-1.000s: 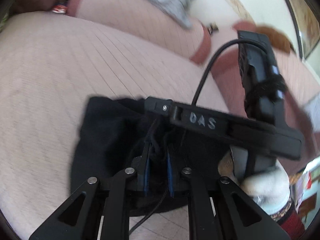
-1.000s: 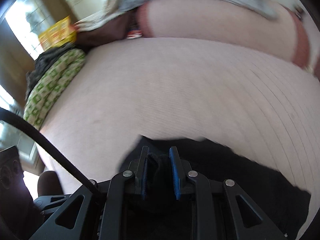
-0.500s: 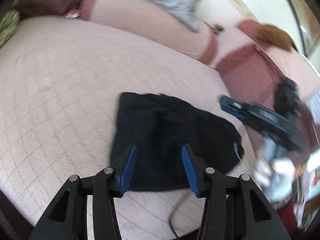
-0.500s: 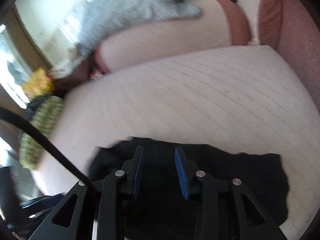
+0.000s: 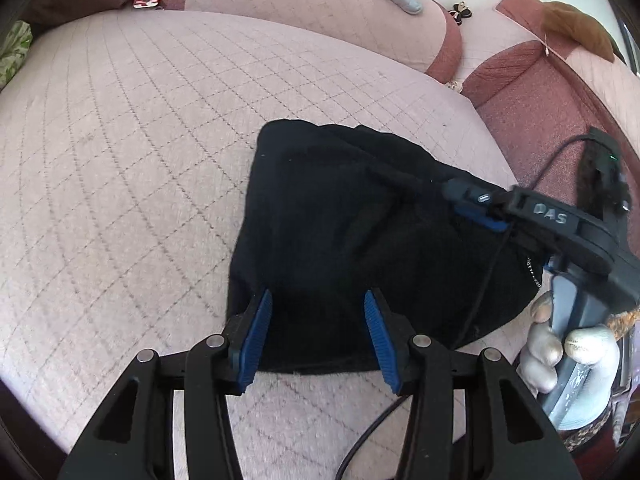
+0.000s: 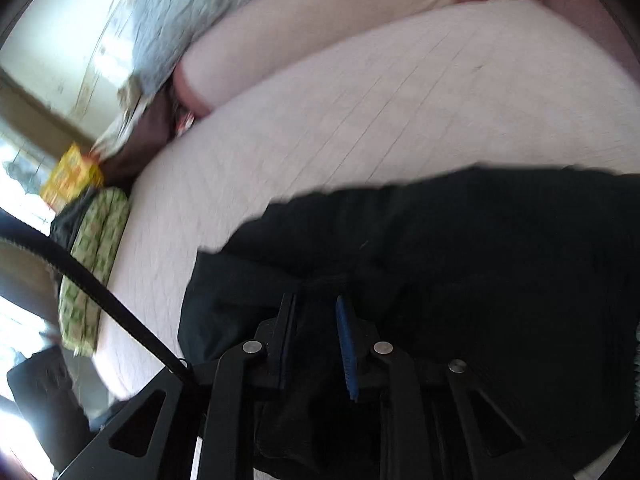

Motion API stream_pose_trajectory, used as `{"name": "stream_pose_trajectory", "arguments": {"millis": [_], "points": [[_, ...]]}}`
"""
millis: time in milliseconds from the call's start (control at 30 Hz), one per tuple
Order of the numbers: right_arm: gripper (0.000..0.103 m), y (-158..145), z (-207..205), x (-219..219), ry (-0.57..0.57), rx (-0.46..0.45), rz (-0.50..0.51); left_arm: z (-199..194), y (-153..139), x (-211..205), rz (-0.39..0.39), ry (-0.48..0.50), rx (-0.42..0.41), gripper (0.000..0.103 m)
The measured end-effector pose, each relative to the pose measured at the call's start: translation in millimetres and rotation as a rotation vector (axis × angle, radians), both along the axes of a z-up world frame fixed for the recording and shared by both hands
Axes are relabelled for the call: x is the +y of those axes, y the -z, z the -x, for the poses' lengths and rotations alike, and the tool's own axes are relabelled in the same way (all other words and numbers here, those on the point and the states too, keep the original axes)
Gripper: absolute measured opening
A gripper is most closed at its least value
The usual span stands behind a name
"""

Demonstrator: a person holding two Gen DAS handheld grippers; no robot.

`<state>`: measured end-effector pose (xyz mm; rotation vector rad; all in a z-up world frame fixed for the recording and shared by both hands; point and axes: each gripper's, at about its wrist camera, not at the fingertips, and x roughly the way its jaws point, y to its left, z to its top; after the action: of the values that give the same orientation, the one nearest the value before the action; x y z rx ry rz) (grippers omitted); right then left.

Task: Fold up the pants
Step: 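Fold the pants again and open both tools, releasing the bundle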

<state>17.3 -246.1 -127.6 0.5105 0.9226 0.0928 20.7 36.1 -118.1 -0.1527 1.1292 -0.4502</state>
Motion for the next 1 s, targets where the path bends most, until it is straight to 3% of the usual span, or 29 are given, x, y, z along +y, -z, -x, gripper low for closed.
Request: {"name": "stream_pose_trajectory", "arguments": {"millis": [167, 267, 333, 567, 1000], "points": [[0.04, -28.2, 42.4, -12.7, 0.045, -0.079, -0.025, 18.2, -32.7, 7.8, -0.137, -0.047, -0.104, 0.055], [0.043, -32.4, 68.0, -18.5, 0.06, -0.086, -0.021, 29.4, -50.1, 5.0, -0.247, -0.063, -0.202, 0.061], [0.044, -28.1, 87.8, -22.5, 0.074, -0.073, -0.033, 31.9, -56.3, -0.9, -0.281, -0.058, -0.237, 0.062], [0.046, -5.3, 132.2, -22.6, 0.109, -0.022, -0.035, 33.3, -68.3, -26.2, -0.325, -0.01, -0.298, 0.062], [0.048, 6.9, 148.5, -39.5, 0.165, -0.011, -0.067, 35.1, -75.0, -52.6, -0.344, 0.057, -0.32, 0.062]]}}
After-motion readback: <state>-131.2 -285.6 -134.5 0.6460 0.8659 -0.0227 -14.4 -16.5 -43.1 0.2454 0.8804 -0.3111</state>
